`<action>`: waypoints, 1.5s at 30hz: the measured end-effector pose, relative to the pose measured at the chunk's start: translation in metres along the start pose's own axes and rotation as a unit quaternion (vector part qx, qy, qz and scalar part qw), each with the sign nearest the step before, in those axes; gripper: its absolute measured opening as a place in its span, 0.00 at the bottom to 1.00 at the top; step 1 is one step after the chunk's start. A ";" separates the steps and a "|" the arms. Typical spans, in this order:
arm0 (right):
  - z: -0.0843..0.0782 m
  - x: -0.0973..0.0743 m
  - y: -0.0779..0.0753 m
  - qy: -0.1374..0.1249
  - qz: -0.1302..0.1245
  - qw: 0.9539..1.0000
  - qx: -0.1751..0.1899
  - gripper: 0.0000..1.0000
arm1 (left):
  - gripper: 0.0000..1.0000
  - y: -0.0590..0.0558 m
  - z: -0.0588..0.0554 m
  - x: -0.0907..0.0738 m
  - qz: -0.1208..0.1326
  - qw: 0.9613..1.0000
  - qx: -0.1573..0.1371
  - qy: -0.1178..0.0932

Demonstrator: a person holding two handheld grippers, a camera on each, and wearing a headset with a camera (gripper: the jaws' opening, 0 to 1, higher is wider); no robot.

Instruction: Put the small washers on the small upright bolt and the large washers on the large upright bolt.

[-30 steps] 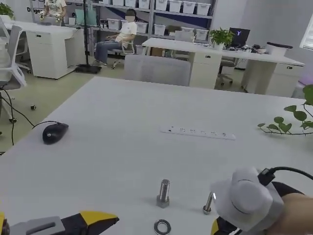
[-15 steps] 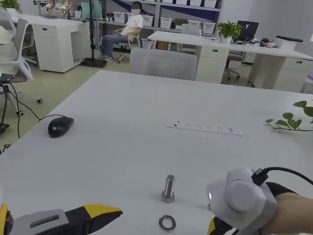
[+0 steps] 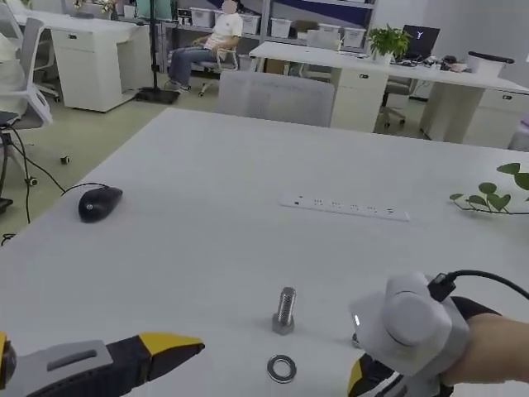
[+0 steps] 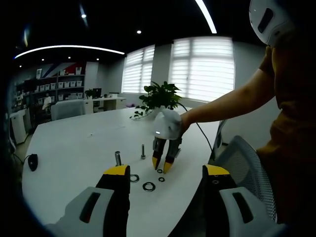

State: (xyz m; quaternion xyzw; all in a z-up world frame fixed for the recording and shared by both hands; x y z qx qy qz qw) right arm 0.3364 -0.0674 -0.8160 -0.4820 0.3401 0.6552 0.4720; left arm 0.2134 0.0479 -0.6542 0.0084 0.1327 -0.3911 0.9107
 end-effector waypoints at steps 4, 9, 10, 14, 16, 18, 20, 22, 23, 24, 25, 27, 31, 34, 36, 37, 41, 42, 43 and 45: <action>0.000 0.000 -0.001 0.008 -0.002 1.000 -0.008 0.15 | 0.58 0.000 0.000 0.001 -0.001 1.000 0.000 0.000; 0.001 0.000 0.000 0.014 -0.003 1.000 -0.010 0.13 | 0.58 -0.001 0.000 0.001 -0.001 1.000 -0.001 -0.002; 0.001 0.000 0.000 0.015 -0.004 1.000 -0.011 0.13 | 0.58 -0.001 0.000 0.000 -0.001 1.000 -0.001 -0.002; 0.001 0.000 -0.001 0.017 -0.007 1.000 -0.003 0.12 | 0.58 -0.002 0.001 0.000 -0.002 1.000 -0.001 -0.002; 0.001 0.000 -0.001 0.018 -0.009 1.000 -0.002 0.12 | 0.58 -0.002 0.000 0.000 -0.002 1.000 -0.002 -0.001; -0.002 -0.001 0.000 0.022 -0.007 1.000 0.003 0.12 | 0.58 -0.002 0.000 0.000 -0.003 1.000 -0.002 0.000; -0.003 -0.005 -0.001 0.020 -0.008 1.000 0.008 0.12 | 0.58 -0.002 0.000 0.000 -0.003 1.000 -0.001 0.001; -0.005 -0.011 -0.003 0.017 -0.012 1.000 0.013 0.12 | 0.58 -0.003 -0.001 0.001 -0.004 1.000 -0.001 0.002; -0.007 -0.015 -0.005 0.016 -0.014 1.000 0.017 0.12 | 0.58 -0.003 -0.001 0.001 -0.004 1.000 -0.001 0.003; -0.008 -0.017 -0.006 0.015 -0.016 1.000 0.018 0.12 | 0.58 -0.003 -0.001 0.001 -0.004 1.000 -0.001 0.003; -0.009 -0.020 -0.007 0.013 -0.018 1.000 0.021 0.12 | 0.58 -0.003 -0.001 0.002 -0.005 1.000 -0.001 0.004; -0.011 -0.026 -0.009 0.013 -0.023 0.999 0.024 0.12 | 0.58 -0.003 -0.001 0.003 -0.007 1.000 0.000 0.004; -0.013 -0.037 -0.015 0.007 -0.036 0.999 0.032 0.12 | 0.58 -0.003 0.001 0.005 -0.009 1.000 0.001 0.003; -0.015 -0.047 -0.021 0.006 -0.047 0.998 0.036 0.12 | 0.58 -0.004 0.001 0.006 -0.012 1.000 0.001 0.004; -0.017 -0.053 -0.025 0.006 -0.054 0.998 0.039 0.12 | 0.58 -0.004 0.000 0.006 -0.013 1.000 0.001 0.004; -0.018 -0.055 -0.027 0.006 -0.056 0.998 0.042 0.12 | 0.58 -0.004 0.000 0.006 -0.013 1.000 0.001 0.004; -0.021 -0.065 -0.037 0.007 -0.070 0.996 0.046 0.12 | 0.58 -0.005 0.000 0.007 -0.014 1.000 -0.001 0.003; -0.022 -0.068 -0.041 0.010 -0.075 0.996 0.047 0.12 | 0.58 -0.005 -0.001 0.007 -0.015 1.000 -0.001 0.004; -0.022 -0.070 -0.043 0.011 -0.077 0.996 0.047 0.12 | 0.58 -0.005 -0.001 0.008 -0.016 1.000 -0.001 0.005; -0.021 -0.076 -0.049 0.011 -0.084 0.995 0.047 0.12 | 0.58 -0.004 -0.001 0.008 -0.016 1.000 0.000 0.006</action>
Point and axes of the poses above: the centre of the closed fingertips' face, and the gripper's own axes: x roughly forward along the fingers, y roughly to its left, z roughly out of its top, the point moved 1 cm from there along -x, roughly backward along the fingers, and after that the axes turned 1 degree about x, right-handed, at the moved point
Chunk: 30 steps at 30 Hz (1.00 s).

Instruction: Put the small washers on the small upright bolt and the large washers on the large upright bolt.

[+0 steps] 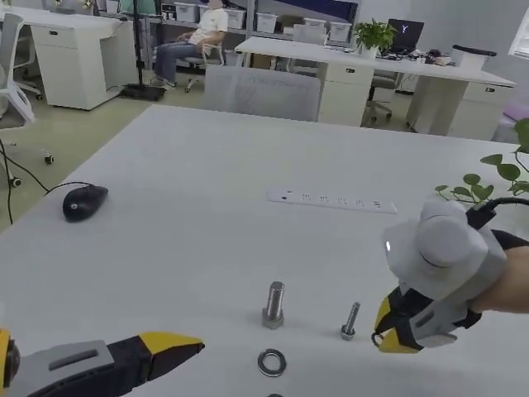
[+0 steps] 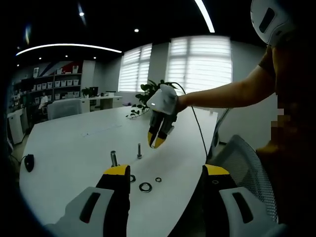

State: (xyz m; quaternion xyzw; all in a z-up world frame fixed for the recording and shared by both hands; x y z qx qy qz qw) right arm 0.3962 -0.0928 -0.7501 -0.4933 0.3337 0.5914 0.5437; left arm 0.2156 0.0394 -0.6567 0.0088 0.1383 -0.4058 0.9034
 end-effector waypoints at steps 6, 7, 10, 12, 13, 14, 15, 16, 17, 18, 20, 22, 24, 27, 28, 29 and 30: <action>0.006 -0.006 -0.018 0.002 -0.017 1.000 -0.008 0.12 | 0.58 0.002 0.001 0.001 -0.001 1.000 0.000 0.000; 0.007 -0.006 -0.020 0.002 -0.019 1.000 -0.008 0.12 | 0.58 0.002 0.001 0.002 -0.002 1.000 0.000 0.000; 0.009 -0.006 -0.026 0.003 -0.022 1.000 -0.010 0.12 | 0.58 0.003 0.002 0.002 -0.002 1.000 0.000 0.000; 0.011 -0.005 -0.030 0.004 -0.023 1.000 -0.012 0.12 | 0.58 0.003 0.002 0.002 -0.002 1.000 -0.002 0.000; 0.012 -0.004 -0.032 0.004 -0.022 1.000 -0.012 0.12 | 0.58 0.004 0.002 0.002 -0.002 1.000 -0.002 0.000; 0.013 -0.003 -0.033 0.004 -0.022 1.000 -0.012 0.12 | 0.58 0.005 0.001 0.003 -0.001 1.000 -0.002 0.001; 0.013 -0.002 -0.034 0.004 -0.021 1.000 -0.013 0.12 | 0.58 0.005 0.001 0.003 -0.001 1.000 -0.003 0.001; 0.014 -0.001 -0.036 0.005 -0.022 1.000 -0.014 0.12 | 0.58 0.006 0.001 0.003 -0.001 1.000 -0.003 0.002; 0.014 0.001 -0.036 0.006 -0.019 1.000 -0.014 0.12 | 0.58 0.006 0.001 0.003 -0.001 1.000 -0.003 0.002; 0.014 0.002 -0.037 0.006 -0.019 1.000 -0.015 0.12 | 0.58 0.007 0.001 0.003 -0.001 1.000 -0.003 0.002; 0.015 0.005 -0.037 0.007 -0.015 1.000 -0.016 0.12 | 0.58 0.008 0.000 0.003 0.000 1.000 -0.006 0.003; 0.014 0.008 -0.038 0.009 -0.012 1.000 -0.018 0.12 | 0.58 0.009 -0.001 0.004 0.002 1.000 -0.007 0.005; 0.014 0.010 -0.039 0.010 -0.011 1.000 -0.019 0.12 | 0.58 0.010 -0.001 0.005 0.001 1.000 -0.009 0.005; 0.016 0.011 -0.040 0.008 -0.008 1.000 -0.020 0.12 | 0.58 0.010 -0.002 0.005 0.001 1.000 -0.011 0.006; 0.016 0.013 -0.040 0.008 -0.006 1.000 -0.021 0.12 | 0.58 0.011 -0.002 0.006 0.002 1.000 -0.012 0.006; 0.016 0.014 -0.040 0.008 -0.005 1.000 -0.021 0.12 | 0.58 0.011 -0.003 0.006 0.002 1.000 -0.012 0.007; 0.016 0.015 -0.040 0.011 -0.002 1.000 -0.019 0.12 | 0.58 0.012 -0.003 0.006 0.003 1.000 -0.012 0.007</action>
Point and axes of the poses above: the centre of the closed fingertips' face, and the gripper's own axes: x roughly forward along the fingers, y roughly to its left, z roughly out of its top, the point moved 1 cm from there along -x, roughly backward along the fingers, and after that the axes turned 1 degree about x, right-handed, at the moved point
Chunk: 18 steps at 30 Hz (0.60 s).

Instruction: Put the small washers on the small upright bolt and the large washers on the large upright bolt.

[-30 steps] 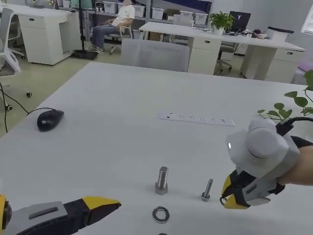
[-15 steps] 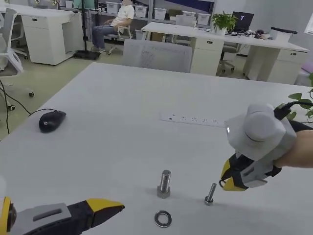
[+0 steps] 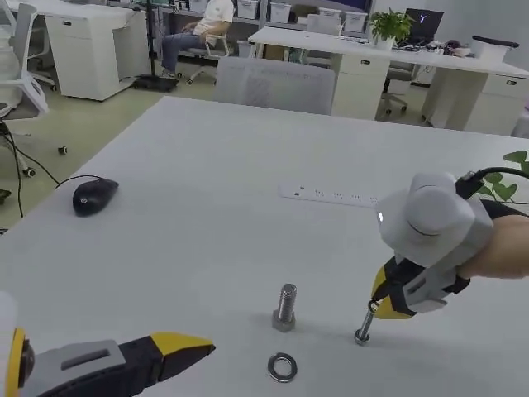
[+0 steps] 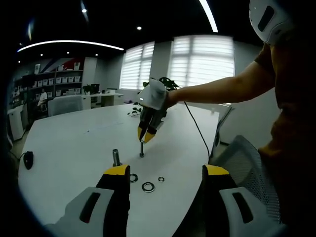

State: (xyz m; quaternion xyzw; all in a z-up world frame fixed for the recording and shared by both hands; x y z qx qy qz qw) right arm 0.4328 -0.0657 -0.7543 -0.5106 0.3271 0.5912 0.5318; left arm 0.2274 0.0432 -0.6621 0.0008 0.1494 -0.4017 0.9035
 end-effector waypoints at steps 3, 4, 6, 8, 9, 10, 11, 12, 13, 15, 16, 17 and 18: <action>-0.002 0.003 0.001 0.004 0.002 1.000 -0.004 0.12 | 0.58 0.001 0.000 0.000 0.001 1.000 -0.001 -0.001; -0.002 0.003 0.001 0.004 0.002 1.000 -0.004 0.12 | 0.58 0.002 0.000 0.000 0.002 1.000 -0.002 -0.001; -0.003 0.004 0.000 0.006 0.001 1.000 -0.006 0.12 | 0.58 0.002 -0.001 0.000 0.003 1.000 -0.002 -0.001; -0.004 0.007 0.000 0.006 0.004 1.000 -0.003 0.12 | 0.58 0.003 -0.002 0.000 0.003 1.000 -0.003 -0.001; -0.004 0.008 0.000 0.007 0.005 1.000 -0.003 0.12 | 0.58 0.003 -0.002 0.000 0.004 1.000 -0.003 0.000; -0.006 0.009 0.000 0.009 0.004 1.000 -0.001 0.12 | 0.58 0.003 -0.002 0.000 0.004 1.000 -0.003 0.000; -0.007 0.011 -0.001 0.010 0.004 1.000 -0.002 0.12 | 0.58 0.003 -0.002 0.000 0.004 1.000 -0.004 0.000; -0.007 0.013 0.000 0.011 0.006 1.000 -0.002 0.12 | 0.58 0.004 -0.003 0.000 0.005 1.000 -0.005 0.000; -0.007 0.015 0.000 0.009 0.008 1.000 -0.004 0.12 | 0.58 0.004 -0.003 0.000 0.005 1.000 -0.007 -0.001; -0.007 0.017 0.001 0.008 0.008 1.000 -0.005 0.13 | 0.58 0.004 -0.004 0.000 0.005 1.000 -0.008 -0.001; -0.008 0.020 0.001 0.008 0.007 1.000 -0.004 0.13 | 0.58 0.004 -0.004 0.000 0.006 1.000 -0.008 0.000; -0.009 0.021 0.002 0.008 0.010 1.000 -0.003 0.13 | 0.58 0.004 -0.005 0.000 0.006 1.000 -0.009 0.001; -0.010 0.024 0.003 0.007 0.011 1.000 -0.003 0.13 | 0.58 0.004 -0.005 0.000 0.006 1.000 -0.009 0.001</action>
Point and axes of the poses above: the centre of the closed fingertips' face, and the gripper's own axes: x roughly forward along the fingers, y roughly to its left, z roughly out of its top, the point moved 1 cm from there along -x, roughly backward along the fingers, and after that the axes turned 1 degree about x, right-handed, at the moved point
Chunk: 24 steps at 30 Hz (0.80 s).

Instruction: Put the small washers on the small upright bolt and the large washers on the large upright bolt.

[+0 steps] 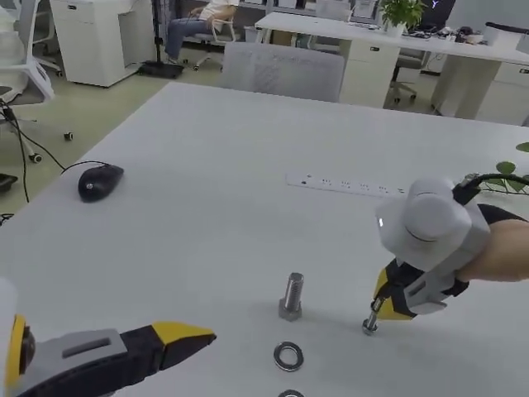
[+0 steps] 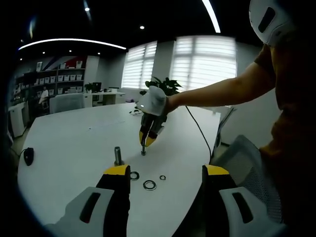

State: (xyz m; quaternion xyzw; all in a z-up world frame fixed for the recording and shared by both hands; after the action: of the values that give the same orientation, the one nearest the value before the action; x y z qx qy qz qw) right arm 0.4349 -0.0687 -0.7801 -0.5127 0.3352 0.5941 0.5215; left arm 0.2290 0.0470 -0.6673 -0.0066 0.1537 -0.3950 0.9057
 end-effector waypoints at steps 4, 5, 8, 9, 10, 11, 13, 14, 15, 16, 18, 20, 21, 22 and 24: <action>-0.001 0.007 0.001 -0.003 0.002 1.000 -0.001 0.13 | 0.58 0.001 -0.001 0.000 0.001 1.000 -0.002 0.002; -0.002 0.009 0.001 -0.003 0.002 1.000 -0.002 0.13 | 0.58 0.001 -0.001 0.000 0.001 1.000 -0.002 0.002; -0.002 0.012 0.002 -0.005 0.005 1.000 -0.001 0.13 | 0.58 0.002 -0.002 0.000 0.002 1.000 -0.004 0.002; -0.003 0.013 0.001 -0.006 0.005 1.000 0.000 0.13 | 0.58 0.002 -0.002 0.000 0.002 1.000 -0.004 0.001; -0.003 0.014 0.001 -0.006 0.005 1.000 0.000 0.13 | 0.58 0.003 -0.002 0.000 0.002 1.000 -0.005 0.001; -0.004 0.016 0.002 -0.005 0.007 1.000 -0.001 0.14 | 0.58 0.003 -0.002 0.000 0.002 1.000 -0.005 0.001; -0.005 0.018 0.002 -0.005 0.006 1.000 0.000 0.14 | 0.58 0.003 -0.002 0.000 0.003 1.000 -0.005 0.003; -0.006 0.018 0.002 -0.005 0.006 1.000 0.001 0.14 | 0.58 0.004 -0.003 0.000 0.003 1.000 -0.005 0.003; -0.006 0.018 0.002 -0.005 0.006 1.000 0.001 0.14 | 0.58 0.004 -0.002 0.000 0.003 1.000 -0.006 0.002; -0.007 0.019 0.002 -0.005 0.007 1.000 0.001 0.14 | 0.58 0.004 -0.002 0.000 0.003 1.000 -0.006 0.001; -0.008 0.018 0.003 -0.004 0.007 1.000 0.002 0.14 | 0.58 0.005 -0.003 0.000 0.003 1.000 -0.006 0.002; -0.009 0.017 0.003 -0.005 0.006 1.000 0.003 0.15 | 0.58 0.005 -0.003 0.000 0.002 1.000 -0.006 0.003; -0.009 0.016 0.003 -0.005 0.006 1.000 0.005 0.15 | 0.58 0.005 -0.003 0.000 0.002 1.000 -0.006 0.004; -0.011 0.016 0.003 -0.004 0.004 1.000 0.006 0.15 | 0.58 0.005 -0.004 0.000 0.003 1.000 -0.005 0.004; -0.012 0.015 0.005 -0.003 0.003 1.000 0.007 0.15 | 0.58 0.004 -0.003 0.000 0.002 1.000 -0.006 0.003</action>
State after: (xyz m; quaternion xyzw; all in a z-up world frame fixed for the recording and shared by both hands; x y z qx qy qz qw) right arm 0.4348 -0.0774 -0.7979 -0.5061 0.3392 0.5946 0.5246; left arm 0.2311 0.0506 -0.6707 -0.0104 0.1584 -0.3922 0.9061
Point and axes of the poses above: the centre of the closed fingertips' face, and the gripper's own axes: x roughly forward along the fingers, y roughly to its left, z roughly out of its top, the point moved 1 cm from there along -x, roughly backward along the fingers, and after that the axes turned 1 degree about x, right-handed, at the moved point
